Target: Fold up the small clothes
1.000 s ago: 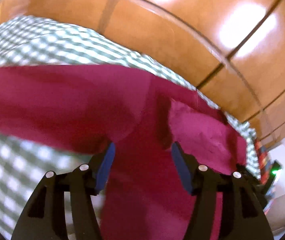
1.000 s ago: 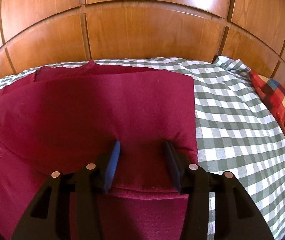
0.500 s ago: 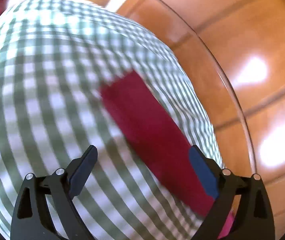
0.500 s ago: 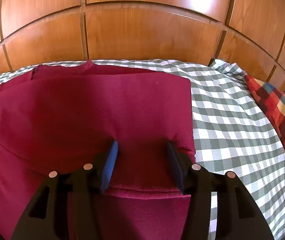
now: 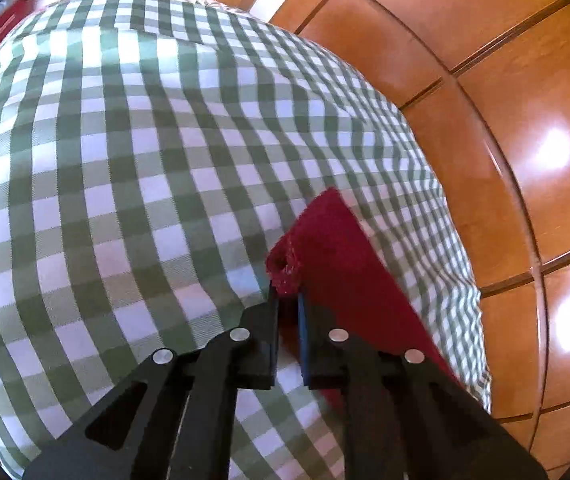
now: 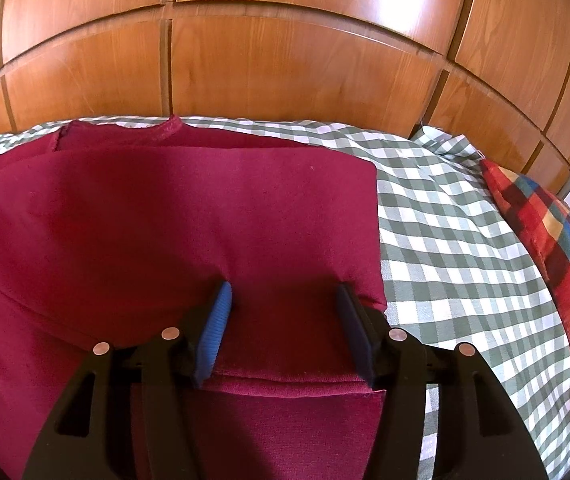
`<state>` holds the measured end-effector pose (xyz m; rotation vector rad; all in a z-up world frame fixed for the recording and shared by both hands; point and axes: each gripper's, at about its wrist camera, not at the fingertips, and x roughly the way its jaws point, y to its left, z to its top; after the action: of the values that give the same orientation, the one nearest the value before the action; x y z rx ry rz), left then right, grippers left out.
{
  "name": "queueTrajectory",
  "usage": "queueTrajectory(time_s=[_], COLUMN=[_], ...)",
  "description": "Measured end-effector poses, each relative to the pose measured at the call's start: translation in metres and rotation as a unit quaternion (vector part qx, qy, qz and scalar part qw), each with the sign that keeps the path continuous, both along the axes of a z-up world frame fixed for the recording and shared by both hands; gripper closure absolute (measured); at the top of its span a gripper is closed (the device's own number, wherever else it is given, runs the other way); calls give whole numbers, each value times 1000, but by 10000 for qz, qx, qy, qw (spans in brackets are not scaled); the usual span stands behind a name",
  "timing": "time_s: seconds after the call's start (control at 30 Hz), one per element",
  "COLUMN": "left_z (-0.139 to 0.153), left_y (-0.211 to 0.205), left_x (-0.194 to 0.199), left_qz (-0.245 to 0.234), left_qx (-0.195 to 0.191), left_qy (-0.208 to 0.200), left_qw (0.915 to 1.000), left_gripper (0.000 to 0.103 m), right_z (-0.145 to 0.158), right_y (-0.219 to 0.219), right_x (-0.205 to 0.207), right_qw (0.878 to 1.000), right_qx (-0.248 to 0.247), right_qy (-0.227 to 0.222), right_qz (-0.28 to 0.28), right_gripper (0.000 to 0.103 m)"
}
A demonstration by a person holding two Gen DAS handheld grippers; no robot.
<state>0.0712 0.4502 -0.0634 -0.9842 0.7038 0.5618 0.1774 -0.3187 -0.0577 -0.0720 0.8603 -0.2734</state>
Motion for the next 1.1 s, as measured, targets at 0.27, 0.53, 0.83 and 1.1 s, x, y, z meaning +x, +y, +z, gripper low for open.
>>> queueTrajectory(time_s=[0.27,0.53,0.83,1.1], left_z=[76,120,73,57], left_y=[-78,-231,-365,-379], left_x=[16,56,85,70], left_qz=[-997,-2775,-4123,-4275], left_qx=[636,1024,974,889], left_qy=[-821,-1401,-839,-742], left_qw=[9896,9449,9019,8966], left_gripper=[96,96,96,56], right_z=[0,0,0,21], right_y=[-1,-3,-6,-1], right_x=[-1,-2,-2,-3], right_qw=[10000,9998,9994,9990], right_qx=[82,169,330,413], right_qy=[-27,-55,-87,-20], right_qz=[-5,-18,3,139], right_gripper=[49,49,49,49])
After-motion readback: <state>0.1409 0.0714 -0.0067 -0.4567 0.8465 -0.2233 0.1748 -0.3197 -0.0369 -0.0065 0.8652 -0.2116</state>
